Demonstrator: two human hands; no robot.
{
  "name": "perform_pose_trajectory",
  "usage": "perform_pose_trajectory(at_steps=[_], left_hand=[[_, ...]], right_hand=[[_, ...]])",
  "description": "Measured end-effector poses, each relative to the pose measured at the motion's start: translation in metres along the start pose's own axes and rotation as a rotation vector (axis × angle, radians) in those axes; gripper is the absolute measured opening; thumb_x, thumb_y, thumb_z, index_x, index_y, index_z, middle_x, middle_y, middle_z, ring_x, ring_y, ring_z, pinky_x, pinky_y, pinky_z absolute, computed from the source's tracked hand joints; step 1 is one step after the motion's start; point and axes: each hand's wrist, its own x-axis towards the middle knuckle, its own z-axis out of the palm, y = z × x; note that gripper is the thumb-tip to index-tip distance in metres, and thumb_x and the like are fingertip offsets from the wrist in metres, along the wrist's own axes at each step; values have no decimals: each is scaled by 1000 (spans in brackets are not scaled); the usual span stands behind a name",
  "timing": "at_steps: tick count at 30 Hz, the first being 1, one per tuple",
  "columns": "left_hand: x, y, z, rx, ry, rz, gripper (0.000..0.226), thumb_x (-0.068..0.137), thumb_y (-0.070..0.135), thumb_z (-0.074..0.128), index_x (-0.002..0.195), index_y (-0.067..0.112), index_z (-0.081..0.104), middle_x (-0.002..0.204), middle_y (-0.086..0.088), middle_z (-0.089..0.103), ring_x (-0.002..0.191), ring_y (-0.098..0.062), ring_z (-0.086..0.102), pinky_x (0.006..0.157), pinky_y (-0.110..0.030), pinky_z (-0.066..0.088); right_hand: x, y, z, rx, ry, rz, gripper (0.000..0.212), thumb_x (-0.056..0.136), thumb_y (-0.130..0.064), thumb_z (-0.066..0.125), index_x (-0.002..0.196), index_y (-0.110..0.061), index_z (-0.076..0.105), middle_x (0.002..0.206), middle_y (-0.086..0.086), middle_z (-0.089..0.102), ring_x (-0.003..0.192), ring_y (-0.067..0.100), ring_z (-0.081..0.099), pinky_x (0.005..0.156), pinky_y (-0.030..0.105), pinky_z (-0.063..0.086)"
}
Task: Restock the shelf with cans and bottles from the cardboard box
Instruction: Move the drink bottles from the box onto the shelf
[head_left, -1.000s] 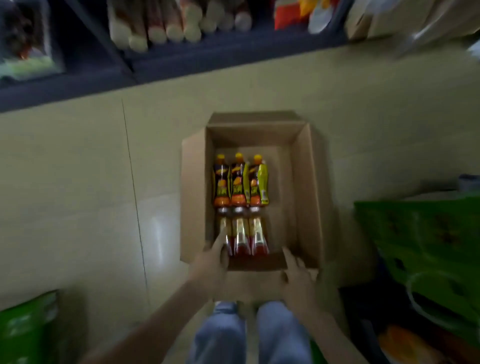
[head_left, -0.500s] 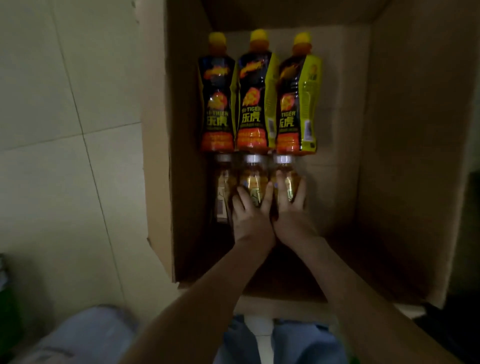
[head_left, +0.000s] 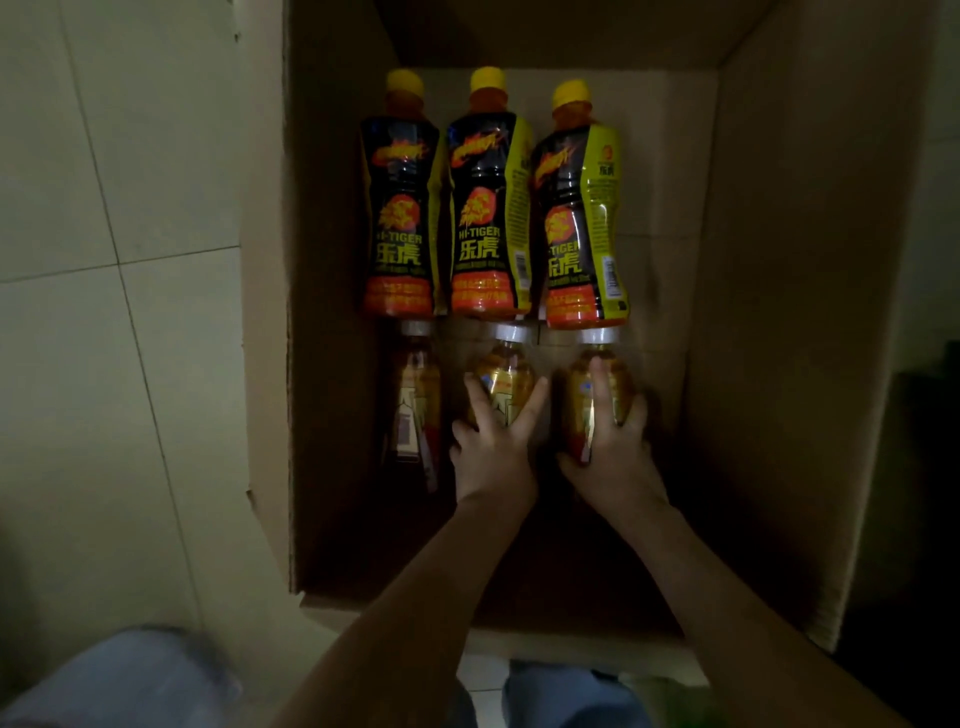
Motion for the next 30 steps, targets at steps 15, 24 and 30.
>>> perform_pose_trajectory(at_steps=[15, 24, 30], left_hand=[[-207, 4, -227, -637, -232, 143, 93, 69, 24, 69, 135, 67, 19, 140, 13, 3, 135, -35, 22, 113, -40, 31], [-425, 15, -407, -667, -121, 482, 95, 77, 10, 72, 128, 66, 15, 132, 3, 16, 122, -13, 31, 105, -19, 32], [-576, 49, -444, -586, -63, 793, 101, 78, 10, 72, 128, 69, 7, 133, 6, 15, 117, -5, 29, 99, -7, 26]], right_hand=[[-218, -93, -163, 345, 115, 6, 104, 83, -24, 67, 142, -59, -11, 145, 5, 25, 126, 31, 40, 97, 45, 37], [-483, -181, -278, 476, 366, -199, 106, 76, -18, 70, 139, -65, -1, 136, -8, 33, 117, 13, 48, 97, 37, 44], [-639, -189, -318, 503, 668, -352, 107, 80, -21, 71, 137, -67, -7, 142, -19, 21, 114, -12, 33, 96, 21, 34]])
